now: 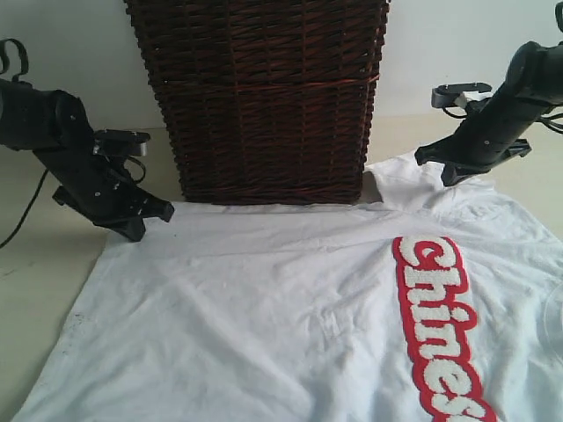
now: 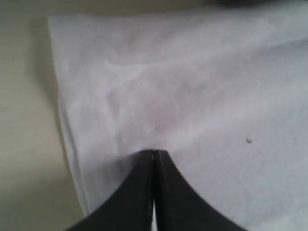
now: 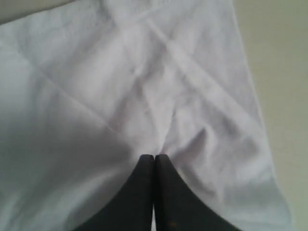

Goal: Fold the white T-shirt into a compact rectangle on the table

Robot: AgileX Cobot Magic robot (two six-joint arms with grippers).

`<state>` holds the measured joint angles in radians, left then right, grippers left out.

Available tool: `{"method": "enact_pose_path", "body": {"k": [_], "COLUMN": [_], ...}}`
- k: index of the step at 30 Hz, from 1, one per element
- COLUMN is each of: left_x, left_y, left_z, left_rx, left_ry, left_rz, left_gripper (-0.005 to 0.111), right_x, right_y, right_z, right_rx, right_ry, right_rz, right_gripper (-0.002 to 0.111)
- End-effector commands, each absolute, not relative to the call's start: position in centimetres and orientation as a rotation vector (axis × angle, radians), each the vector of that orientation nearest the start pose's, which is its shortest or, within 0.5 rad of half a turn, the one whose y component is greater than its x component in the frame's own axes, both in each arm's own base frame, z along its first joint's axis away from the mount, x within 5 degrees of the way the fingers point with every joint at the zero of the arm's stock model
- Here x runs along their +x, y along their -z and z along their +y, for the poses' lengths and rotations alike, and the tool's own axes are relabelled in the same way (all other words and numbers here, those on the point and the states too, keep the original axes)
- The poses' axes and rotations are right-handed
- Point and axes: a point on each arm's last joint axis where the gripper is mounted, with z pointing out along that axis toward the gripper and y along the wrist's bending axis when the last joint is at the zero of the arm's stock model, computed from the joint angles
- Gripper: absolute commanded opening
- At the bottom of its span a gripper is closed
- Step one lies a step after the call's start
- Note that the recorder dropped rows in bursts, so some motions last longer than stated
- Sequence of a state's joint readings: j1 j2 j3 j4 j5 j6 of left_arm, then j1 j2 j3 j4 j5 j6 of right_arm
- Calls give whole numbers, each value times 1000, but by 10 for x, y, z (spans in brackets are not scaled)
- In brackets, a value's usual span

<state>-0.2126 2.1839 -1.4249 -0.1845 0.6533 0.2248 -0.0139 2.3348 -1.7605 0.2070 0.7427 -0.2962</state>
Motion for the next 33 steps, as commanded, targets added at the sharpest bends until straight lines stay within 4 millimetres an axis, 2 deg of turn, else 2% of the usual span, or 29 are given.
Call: {"method": "enact_pose_path", "body": {"k": [1, 5, 7, 10, 12, 14, 16, 20, 22, 24, 28, 29, 33], "left_x": [419, 422, 424, 424, 422, 417, 406, 363, 345, 318, 260, 240, 182], "left_y": [-88, -96, -106, -137, -169, -194, -216, -243, -249, -252, -246, -241, -218], "left_z": [-69, -59, -61, -71, -75, -78, -90, -139, -161, -190, -240, -253, -287], "left_rx": [348, 254, 241, 308, 321, 411, 656, 1145, 1260, 1418, 1716, 1808, 2056], "left_ry": [145, 187, 221, 321, 380, 404, 446, 670, 704, 733, 742, 753, 680], "left_rz": [2934, 2919, 2881, 2779, 2688, 2619, 2538, 2358, 2317, 2262, 2153, 2122, 2003], "left_gripper": [0, 1, 7, 29, 42, 44, 43, 45, 47, 47, 47, 47, 47], "right_x": [500, 505, 503, 500, 497, 493, 487, 471, 461, 450, 419, 409, 368], "right_y": [-130, -145, -158, -188, -215, -240, -266, -304, -317, -329, -356, -361, -375], "right_z": [4, 3, 5, 7, 8, 9, 10, 12, 13, 13, 12, 11, 9], "right_rx": [-202, -212, -223, -239, -230, -220, -215, -223, -236, -239, -209, -195, -136], "right_ry": [-149, -156, -174, -198, -198, -201, -208, -223, -230, -228, -193, -184, -153], "right_rz": [2727, 2721, 2718, 2652, 2586, 2521, 2462, 2413, 2419, 2406, 2306, 2273, 2155], "right_gripper": [0, 0, 0, 0, 0, 0, 0, 0, 0, 0, 0, 0, 0]}}
